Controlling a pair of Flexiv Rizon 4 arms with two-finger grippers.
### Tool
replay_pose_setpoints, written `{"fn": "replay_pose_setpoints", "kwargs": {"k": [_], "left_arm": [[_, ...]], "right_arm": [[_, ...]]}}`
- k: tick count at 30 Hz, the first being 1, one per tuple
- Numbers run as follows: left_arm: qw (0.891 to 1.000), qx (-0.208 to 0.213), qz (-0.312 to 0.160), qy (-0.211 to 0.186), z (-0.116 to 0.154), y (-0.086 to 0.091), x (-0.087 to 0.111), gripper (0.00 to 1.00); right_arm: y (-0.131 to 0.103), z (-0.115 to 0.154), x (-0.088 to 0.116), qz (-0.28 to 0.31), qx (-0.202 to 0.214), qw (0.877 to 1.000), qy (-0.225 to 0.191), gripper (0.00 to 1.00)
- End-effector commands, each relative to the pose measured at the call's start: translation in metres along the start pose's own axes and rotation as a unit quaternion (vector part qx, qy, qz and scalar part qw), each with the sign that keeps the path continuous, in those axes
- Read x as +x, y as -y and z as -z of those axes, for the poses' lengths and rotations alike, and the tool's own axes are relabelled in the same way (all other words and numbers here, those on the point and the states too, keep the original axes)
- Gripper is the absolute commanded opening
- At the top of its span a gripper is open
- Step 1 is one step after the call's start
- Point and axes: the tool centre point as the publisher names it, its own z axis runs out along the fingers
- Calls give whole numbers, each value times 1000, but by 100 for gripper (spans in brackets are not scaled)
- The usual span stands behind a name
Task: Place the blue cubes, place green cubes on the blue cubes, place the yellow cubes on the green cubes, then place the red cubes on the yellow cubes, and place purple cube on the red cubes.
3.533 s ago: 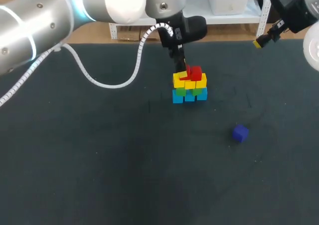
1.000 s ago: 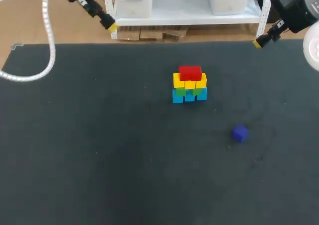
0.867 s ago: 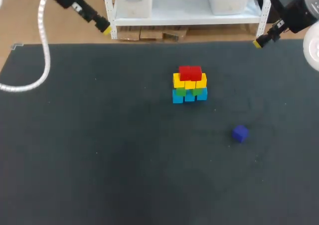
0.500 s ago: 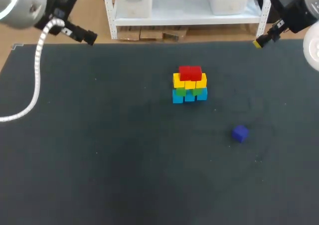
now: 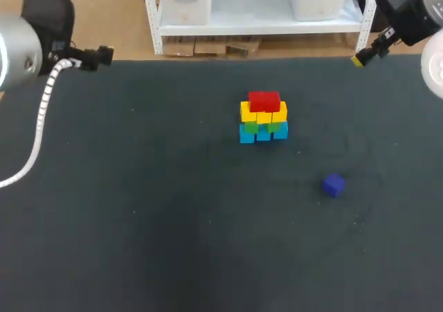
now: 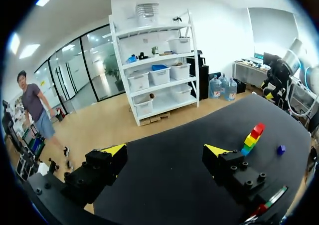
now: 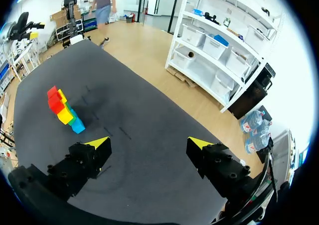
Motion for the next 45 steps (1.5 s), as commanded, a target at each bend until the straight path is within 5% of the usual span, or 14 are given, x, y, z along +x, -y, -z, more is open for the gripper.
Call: {"fn": "replay_pose_setpoints", "kwargs": {"k": [1,45], "left_arm": [[999,5,1,41,-1,-1,4,100],[1000,19,-5,20,-1,7,3,100]], "right_arm": [[0,0,0,0,-2,1000,0,100],[0,0,0,0,-2,1000,0,100]]}}
